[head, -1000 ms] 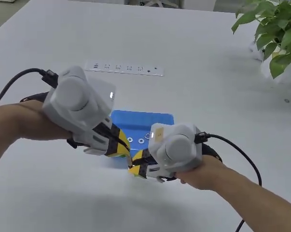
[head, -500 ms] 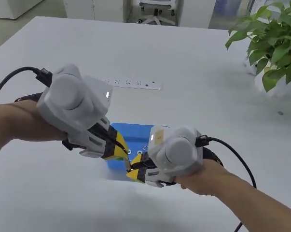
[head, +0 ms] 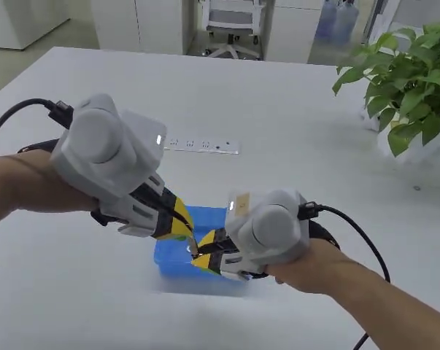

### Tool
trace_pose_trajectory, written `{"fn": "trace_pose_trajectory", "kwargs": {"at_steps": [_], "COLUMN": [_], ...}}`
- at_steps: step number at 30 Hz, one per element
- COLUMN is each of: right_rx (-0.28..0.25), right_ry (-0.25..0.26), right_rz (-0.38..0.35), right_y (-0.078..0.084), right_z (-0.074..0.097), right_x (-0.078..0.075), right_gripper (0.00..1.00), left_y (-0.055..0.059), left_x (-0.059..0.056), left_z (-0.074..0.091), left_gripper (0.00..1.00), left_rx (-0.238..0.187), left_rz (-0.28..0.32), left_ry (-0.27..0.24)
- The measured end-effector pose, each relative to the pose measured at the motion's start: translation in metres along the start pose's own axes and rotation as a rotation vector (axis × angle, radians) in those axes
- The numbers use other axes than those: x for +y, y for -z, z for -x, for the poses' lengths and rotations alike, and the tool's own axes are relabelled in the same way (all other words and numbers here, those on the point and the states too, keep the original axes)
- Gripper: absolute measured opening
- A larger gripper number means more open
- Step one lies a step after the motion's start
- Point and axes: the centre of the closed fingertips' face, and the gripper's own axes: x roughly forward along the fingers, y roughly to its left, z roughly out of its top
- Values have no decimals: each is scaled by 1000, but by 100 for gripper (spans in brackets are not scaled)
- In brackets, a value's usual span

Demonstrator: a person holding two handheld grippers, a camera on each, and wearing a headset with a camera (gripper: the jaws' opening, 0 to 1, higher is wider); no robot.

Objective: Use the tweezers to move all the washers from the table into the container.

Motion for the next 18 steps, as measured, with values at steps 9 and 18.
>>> {"fn": "trace_pose_trajectory", "kwargs": {"at_steps": [9, 18], "right_rx": [2, 6], "right_ry": [14, 4], "right_rz": [7, 3], "right_y": [2, 10], "right_z": [0, -10], "right_x": [-20, -32], "right_gripper": [9, 9], "left_y": [-1, 8], "left_x": [19, 32], "left_z": [-3, -11], "left_gripper": [5, 5], "left_rx": [-1, 6], "left_rz": [-16, -14], "left_ry": [-11, -10]}}
